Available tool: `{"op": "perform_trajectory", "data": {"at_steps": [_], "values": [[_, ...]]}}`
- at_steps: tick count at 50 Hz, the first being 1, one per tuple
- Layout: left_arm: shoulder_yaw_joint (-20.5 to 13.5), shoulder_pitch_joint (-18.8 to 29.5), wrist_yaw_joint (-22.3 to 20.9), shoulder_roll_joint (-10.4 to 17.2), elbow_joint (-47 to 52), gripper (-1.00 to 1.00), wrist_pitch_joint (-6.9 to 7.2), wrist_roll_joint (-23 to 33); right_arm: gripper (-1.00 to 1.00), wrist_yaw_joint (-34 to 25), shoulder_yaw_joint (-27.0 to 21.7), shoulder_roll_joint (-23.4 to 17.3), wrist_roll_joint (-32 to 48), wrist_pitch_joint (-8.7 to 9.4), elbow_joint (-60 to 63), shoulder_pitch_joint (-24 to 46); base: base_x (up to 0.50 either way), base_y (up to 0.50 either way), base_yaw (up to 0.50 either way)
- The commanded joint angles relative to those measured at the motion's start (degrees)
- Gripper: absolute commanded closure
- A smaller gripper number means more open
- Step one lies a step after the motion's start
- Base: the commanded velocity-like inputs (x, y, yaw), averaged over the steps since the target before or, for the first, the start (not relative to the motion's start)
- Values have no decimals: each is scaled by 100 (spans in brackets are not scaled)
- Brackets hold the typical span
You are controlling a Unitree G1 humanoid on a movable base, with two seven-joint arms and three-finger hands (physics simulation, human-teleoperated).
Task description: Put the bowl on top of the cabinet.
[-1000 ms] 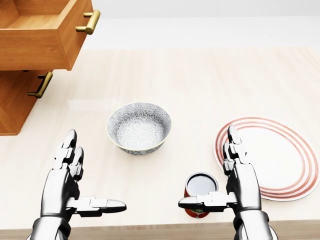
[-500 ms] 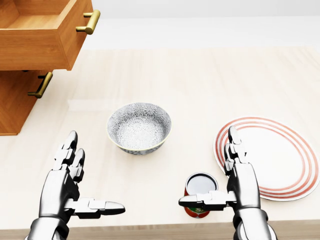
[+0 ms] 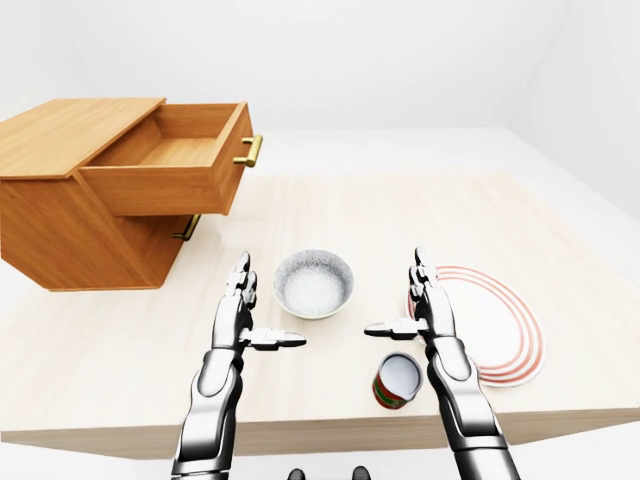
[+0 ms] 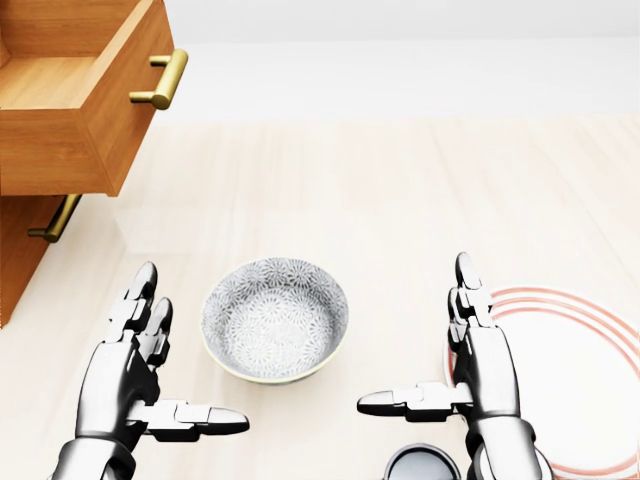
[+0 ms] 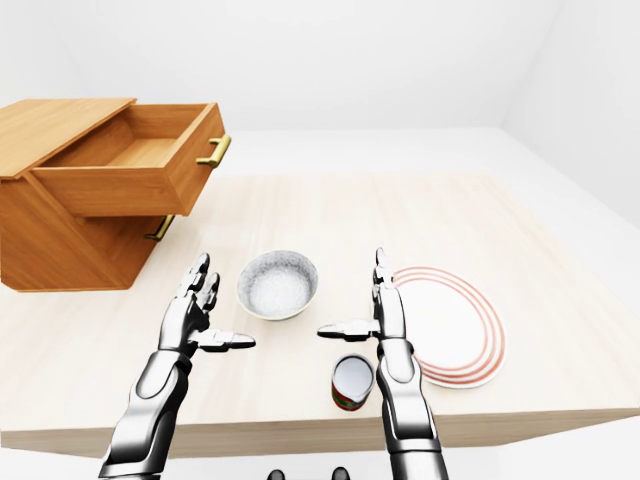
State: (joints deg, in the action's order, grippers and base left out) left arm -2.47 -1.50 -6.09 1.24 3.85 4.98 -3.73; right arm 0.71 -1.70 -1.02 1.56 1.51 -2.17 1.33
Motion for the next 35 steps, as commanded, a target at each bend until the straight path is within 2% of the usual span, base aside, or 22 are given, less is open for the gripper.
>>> {"op": "perform_trajectory", "data": {"at_steps": [1, 12, 19, 20, 22, 24, 27, 28, 29, 31, 34, 35], "values": [[12, -21, -24, -2, 81, -100, 2, -13, -100, -19, -4, -4, 23, -26, 24, -15, 50, 0, 0], [9, -7, -10, -5, 75, -100, 2, -6, -100, -1, -18, -3, 15, -48, -28, 8, 50, 0, 0], [8, 6, -17, -8, -77, -100, -67, 0, -100, -12, -19, -8, 10, -65, -53, 9, 50, 0, 0], [4, 12, -12, -4, -39, -100, -24, -5, -100, -14, -16, -7, 10, -61, -46, 6, 50, 0, 0], [1, 24, -12, -6, -120, -100, -90, -3, -100, -12, -19, -7, 12, -70, -61, 8, 50, 0, 0], [6, 18, 3, -6, -29, -100, -1, -6, -100, -8, -18, -5, 12, -59, -44, 6, 50, 0, 0], [-2, 2, 13, -4, 24, -100, 2, -13, -100, 6, -16, -3, 25, -34, -48, 14, 32, 0, 0], [-11, -22, -19, -14, -68, -100, -196, -33, -100, 3, -11, -5, 33, -53, -48, 5, 0, 0, 0], [-7, -27, -1, -11, -78, -100, -193, -13, -100, -4, -4, -5, 39, -49, -19, -11, 0, 0, 0], [14, -50, 32, 0, -71, -100, -323, 85, -100, -8, 3, -5, 57, -48, -12, -18, 0, 0, 0], [37, 4, 106, 5, -32, -100, -383, 224, -100, 8, -4, -2, 65, -60, -64, 11, 0, 0, 0], [32, 44, 227, -1, -88, -100, -522, 351, -100, 3, -3, -1, 58, -50, -48, 8, 0, 0, 0]]}}
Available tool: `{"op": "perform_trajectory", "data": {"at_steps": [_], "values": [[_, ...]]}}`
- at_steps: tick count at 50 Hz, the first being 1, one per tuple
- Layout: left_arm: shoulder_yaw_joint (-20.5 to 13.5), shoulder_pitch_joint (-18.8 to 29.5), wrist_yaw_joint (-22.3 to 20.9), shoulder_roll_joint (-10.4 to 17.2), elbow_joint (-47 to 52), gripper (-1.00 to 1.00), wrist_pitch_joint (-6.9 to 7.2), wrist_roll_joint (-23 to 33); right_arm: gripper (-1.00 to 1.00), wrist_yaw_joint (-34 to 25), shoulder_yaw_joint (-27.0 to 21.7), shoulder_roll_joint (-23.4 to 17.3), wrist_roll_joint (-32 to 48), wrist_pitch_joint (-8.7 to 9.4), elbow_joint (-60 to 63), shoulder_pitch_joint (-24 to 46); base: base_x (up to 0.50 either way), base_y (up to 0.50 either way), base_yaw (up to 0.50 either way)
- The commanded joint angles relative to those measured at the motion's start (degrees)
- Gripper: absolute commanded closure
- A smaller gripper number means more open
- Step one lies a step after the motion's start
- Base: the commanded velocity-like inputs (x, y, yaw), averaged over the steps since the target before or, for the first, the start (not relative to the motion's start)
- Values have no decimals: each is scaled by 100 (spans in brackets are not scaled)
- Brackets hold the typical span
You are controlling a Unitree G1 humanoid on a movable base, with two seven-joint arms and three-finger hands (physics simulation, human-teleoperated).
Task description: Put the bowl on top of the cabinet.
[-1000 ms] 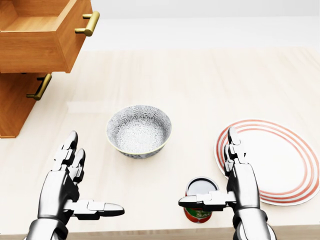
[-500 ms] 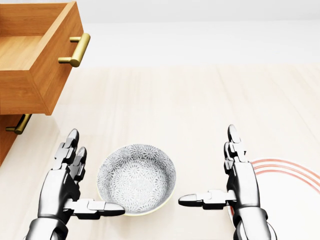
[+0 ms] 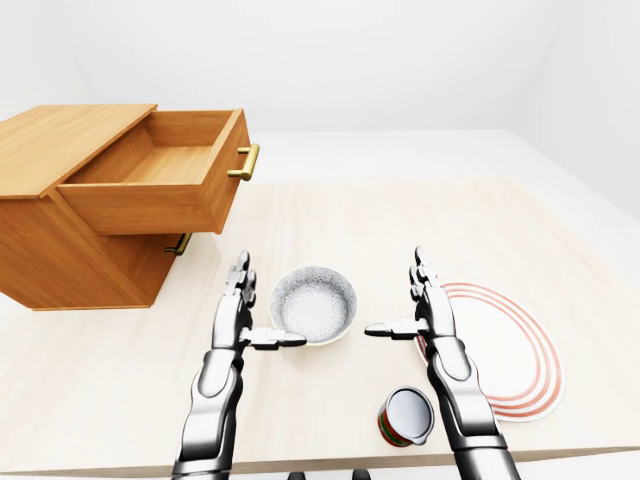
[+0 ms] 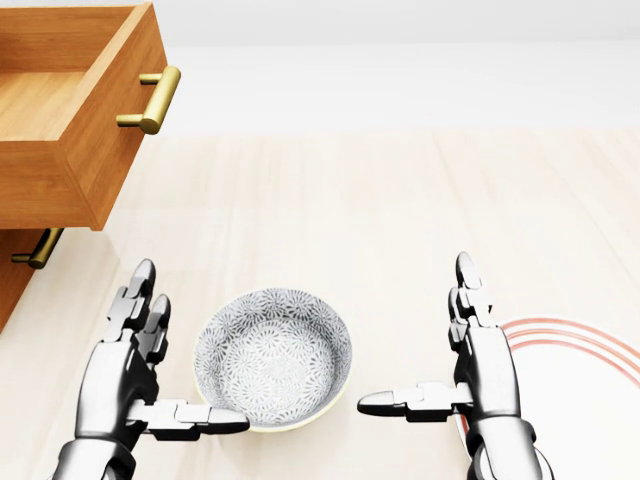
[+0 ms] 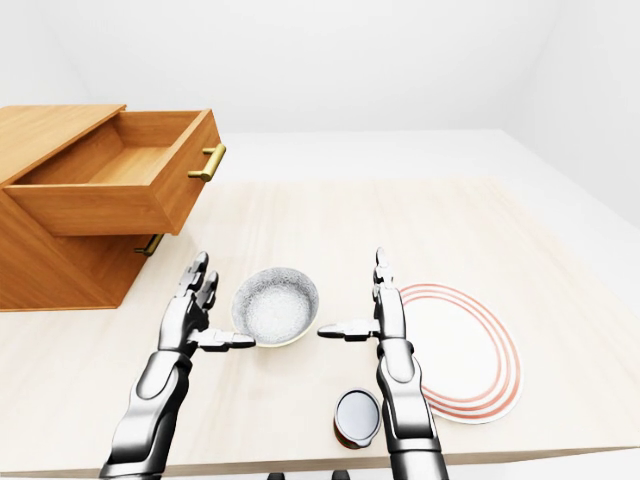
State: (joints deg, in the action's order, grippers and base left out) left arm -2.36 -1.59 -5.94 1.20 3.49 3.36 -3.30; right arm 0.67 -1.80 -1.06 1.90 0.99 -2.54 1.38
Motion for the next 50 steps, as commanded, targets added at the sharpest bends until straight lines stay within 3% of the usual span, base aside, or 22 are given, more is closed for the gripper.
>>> {"op": "perform_trajectory", "data": {"at_steps": [1, 3, 5, 6, 8, 10, 20, 23, 28, 31, 35, 40, 46, 50], "values": [[32, 69, 311, 1, -88, -100, -476, 431, -100, 6, 8, 4, 24, 10, 13, -6, 0, 0, 0], [146, 40, 397, 23, 121, -100, -489, 753, -100, 3, -5, -1, 12, -8, -33, 17, 0, 0, 0], [187, 32, 569, 11, 168, -100, -680, 1058, -100, 6, -5, -1, 9, -21, -87, 43, 0, 0, 0], [201, 21, 566, 1, 198, -100, -708, 1090, -100, 8, 0, 1, 12, -24, -94, 45, 0, 0, 0], [219, 10, 538, -3, 332, -100, -608, 1154, -100, 9, 6, 0, 18, -20, -94, 45, 0, 0, 0], [235, 9, 708, 11, 320, -100, -836, 1440, -100, 5, -3, -3, 6, -16, -94, 46, 0, 0, 0], [425, -305, 757, -21, 697, -100, -836, 1961, -100, 13, -4, -3, -6, -61, -219, 91, 0, 0, 0], [514, -534, 1100, -16, 649, -100, -836, 2381, -100, 21, -35, -19, -29, -139, -412, 176, 0, 0, 0], [637, -885, 1083, -24, 1106, -100, -836, 2615, -100, 29, -14, -15, -18, -106, -366, 154, 0, 0, 0], [667, -967, 1374, -29, 1248, -100, -836, 2998, -100, 21, -34, -24, -35, -152, -427, 168, 0, 0, 0], [753, -1165, 1576, -2, 1244, -100, -836, 3174, -100, 30, -39, -26, -31, -178, -503, 204, 0, 0, 0], [862, -1349, 1442, 24, 1590, -100, -836, 3185, -100, 40, -27, -22, -25, -155, -497, 210, 0, 0, 0], [954, -1337, 1631, 48, 1416, -100, -836, 3497, -100, 43, -3, -14, -4, -125, -450, 191, 0, 0, 0], [986, -1011, 2246, 55, 584, -100, -836, 4190, -100, 36, -9, -13, -16, -128, -462, 203, 0, 0, 0]]}}
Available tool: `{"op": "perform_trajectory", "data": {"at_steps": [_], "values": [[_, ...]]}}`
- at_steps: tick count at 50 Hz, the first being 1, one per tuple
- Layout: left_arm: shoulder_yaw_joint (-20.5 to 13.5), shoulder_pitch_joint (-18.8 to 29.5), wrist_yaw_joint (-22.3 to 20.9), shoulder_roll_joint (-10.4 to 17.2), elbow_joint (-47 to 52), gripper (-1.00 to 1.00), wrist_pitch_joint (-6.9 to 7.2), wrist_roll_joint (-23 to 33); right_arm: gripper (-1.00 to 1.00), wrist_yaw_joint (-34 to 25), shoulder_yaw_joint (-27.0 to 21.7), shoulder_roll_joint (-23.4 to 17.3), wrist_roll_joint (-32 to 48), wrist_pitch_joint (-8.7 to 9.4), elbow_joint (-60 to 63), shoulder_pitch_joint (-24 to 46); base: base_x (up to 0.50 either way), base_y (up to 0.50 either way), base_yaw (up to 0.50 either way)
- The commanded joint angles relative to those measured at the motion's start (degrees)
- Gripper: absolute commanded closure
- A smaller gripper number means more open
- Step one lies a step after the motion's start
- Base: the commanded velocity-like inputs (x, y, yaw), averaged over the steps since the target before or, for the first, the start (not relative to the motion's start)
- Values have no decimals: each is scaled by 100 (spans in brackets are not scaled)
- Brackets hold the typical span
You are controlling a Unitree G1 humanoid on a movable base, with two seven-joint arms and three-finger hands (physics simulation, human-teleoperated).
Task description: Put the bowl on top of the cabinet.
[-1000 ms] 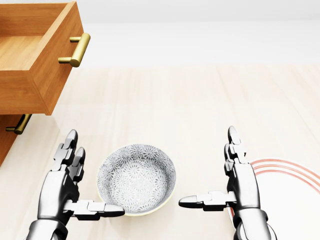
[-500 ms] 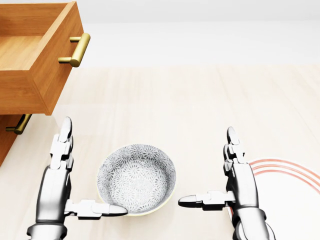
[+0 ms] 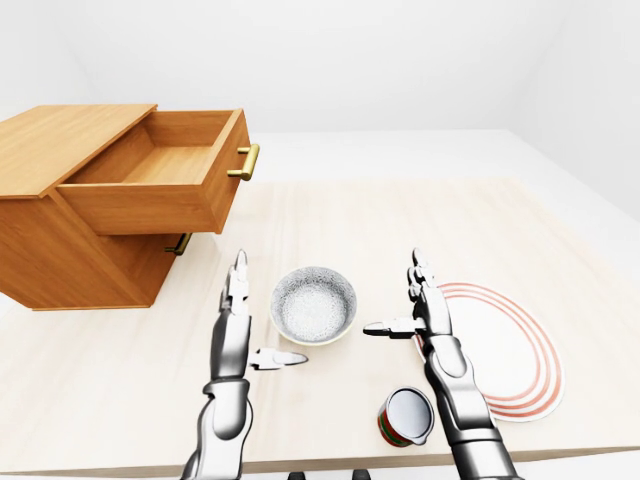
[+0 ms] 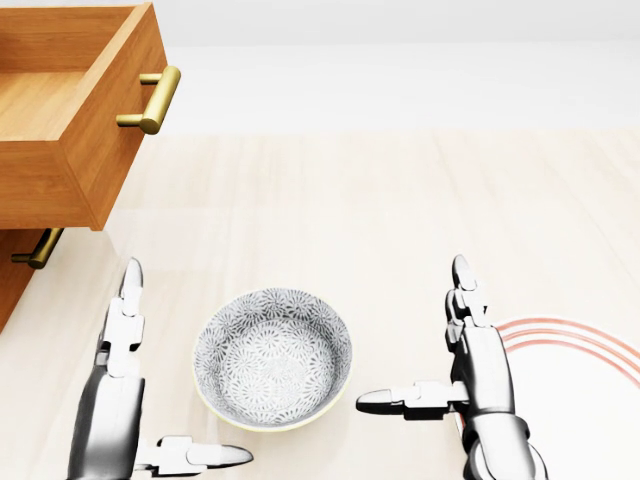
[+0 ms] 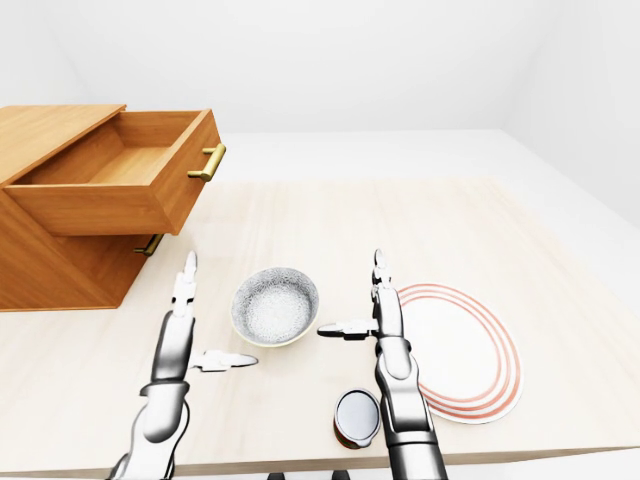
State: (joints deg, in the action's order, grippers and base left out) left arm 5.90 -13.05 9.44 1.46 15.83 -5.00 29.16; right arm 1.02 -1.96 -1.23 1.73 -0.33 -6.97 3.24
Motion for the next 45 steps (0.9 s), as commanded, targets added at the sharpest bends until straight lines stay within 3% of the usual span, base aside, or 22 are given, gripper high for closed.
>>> {"op": "perform_trajectory", "data": {"at_steps": [1, 7, 11, 13, 29, 36, 37, 39, 41, 45], "values": [[199, 172, 826, 19, -669, -100, 0, 1128, -100, 2, 11, 5, 4, -7, -42, 25, 0, 0, 0], [461, 321, 1098, -14, -960, -100, 0, 1611, -100, -8, 11, 2, 3, 23, 2, 14, 0, 0, 0], [596, 406, 1557, 33, -1415, -100, 0, 1950, -100, -15, 10, 1, 1, 14, -10, 19, 0, 0, 0], [643, 465, 2035, 52, -1644, -100, 0, 2380, -100, -13, 10, 3, 0, 16, 6, 10, 0, 0, 0], [1236, 725, 2056, 106, -2766, -100, 0, 4257, -100, -31, 12, 5, -1, 19, 65, -26, 0, 0, 0], [1365, 798, 2056, 108, -3109, -100, 0, 4514, -100, -30, 13, 7, -3, 4, 27, -9, 0, 0, 0], [1469, 927, 2056, 111, -3437, -100, 0, 4859, -100, -33, 37, 18, 8, 10, 55, -26, 0, 0, 0], [1476, 941, 2056, 109, -3471, -100, 0, 4885, -100, -34, 38, 19, 9, 11, 57, -27, 0, 0, 0], [1627, 1114, 2056, 57, -3751, -100, 0, 5312, -100, -34, 59, 24, 30, 37, 109, -48, 0, 0, 0], [1611, 1268, 2056, -18, -3981, -100, 0, 5323, -100, -47, 51, 22, 21, 93, 231, -92, 0, 0, 0]]}}
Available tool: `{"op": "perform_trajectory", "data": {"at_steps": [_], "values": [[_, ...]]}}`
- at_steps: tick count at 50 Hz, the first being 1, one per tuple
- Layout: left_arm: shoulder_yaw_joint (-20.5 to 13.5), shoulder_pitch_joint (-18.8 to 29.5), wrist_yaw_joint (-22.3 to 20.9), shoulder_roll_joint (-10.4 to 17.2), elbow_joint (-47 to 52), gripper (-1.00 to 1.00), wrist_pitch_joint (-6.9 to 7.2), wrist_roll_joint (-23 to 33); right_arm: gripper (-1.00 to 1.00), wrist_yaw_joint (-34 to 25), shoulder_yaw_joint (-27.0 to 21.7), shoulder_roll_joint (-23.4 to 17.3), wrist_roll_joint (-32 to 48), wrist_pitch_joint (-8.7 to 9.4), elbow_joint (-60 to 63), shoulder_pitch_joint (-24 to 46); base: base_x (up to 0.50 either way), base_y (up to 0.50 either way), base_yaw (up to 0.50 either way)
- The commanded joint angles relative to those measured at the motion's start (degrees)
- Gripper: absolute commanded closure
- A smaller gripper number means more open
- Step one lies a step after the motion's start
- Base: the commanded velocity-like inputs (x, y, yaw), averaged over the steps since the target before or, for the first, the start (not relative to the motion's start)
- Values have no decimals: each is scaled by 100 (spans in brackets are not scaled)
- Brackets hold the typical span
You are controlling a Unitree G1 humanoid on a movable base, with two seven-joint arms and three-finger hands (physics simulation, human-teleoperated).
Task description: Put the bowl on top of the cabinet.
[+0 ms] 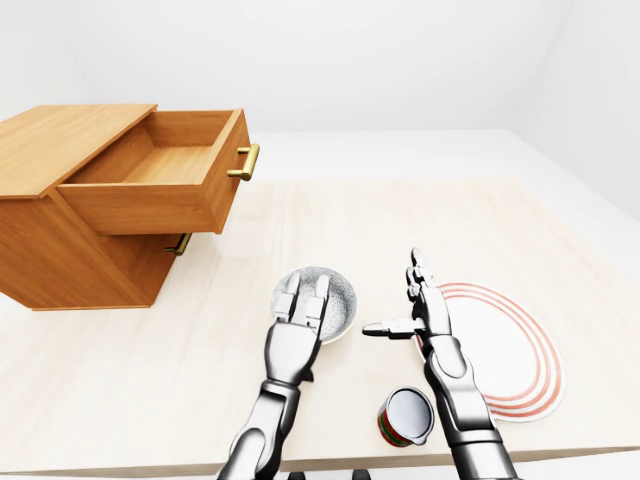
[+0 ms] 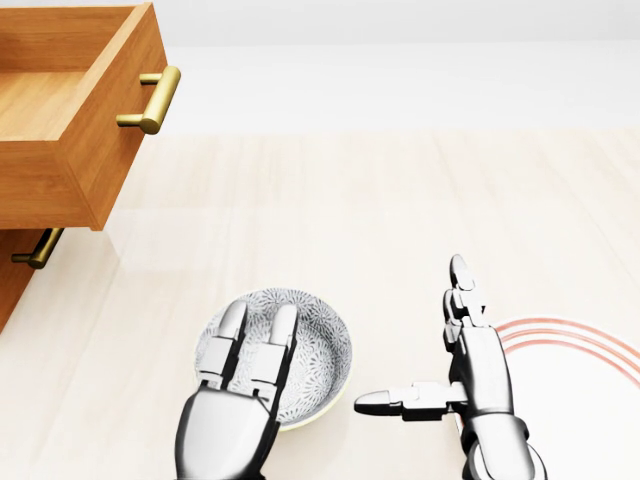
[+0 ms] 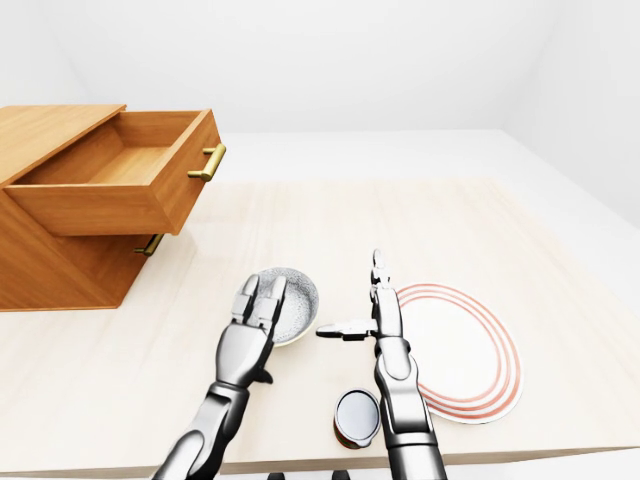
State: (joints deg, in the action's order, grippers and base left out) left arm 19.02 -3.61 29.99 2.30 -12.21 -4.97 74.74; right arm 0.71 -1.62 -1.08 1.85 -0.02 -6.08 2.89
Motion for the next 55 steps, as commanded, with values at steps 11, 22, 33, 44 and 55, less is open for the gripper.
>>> {"op": "perform_trajectory", "data": {"at_steps": [11, 22, 33, 44, 55], "values": [[358, 386, 1, -61, -1331, 98, -3, 888, -100, -28, 18, 10, 8, 25, 109, -52, 0, 0, 0], [305, 339, 1, -57, -1344, 94, -3, 957, -100, -23, 28, 15, 22, 12, 73, -38, 0, 0, 0], [348, 290, 1, -42, -1370, 88, -3, 1027, -100, -32, 41, 19, 32, 3, 103, -59, 0, 0, 0], [282, 240, 1, -17, -1148, 84, -3, 886, -100, -42, 73, 30, 62, -54, 30, -43, 0, 0, 0], [-58, 34, 1, 20, 135, 88, -3, 124, -100, -52, 90, 39, 75, -5, 147, -97, 0, 0, 0]]}}
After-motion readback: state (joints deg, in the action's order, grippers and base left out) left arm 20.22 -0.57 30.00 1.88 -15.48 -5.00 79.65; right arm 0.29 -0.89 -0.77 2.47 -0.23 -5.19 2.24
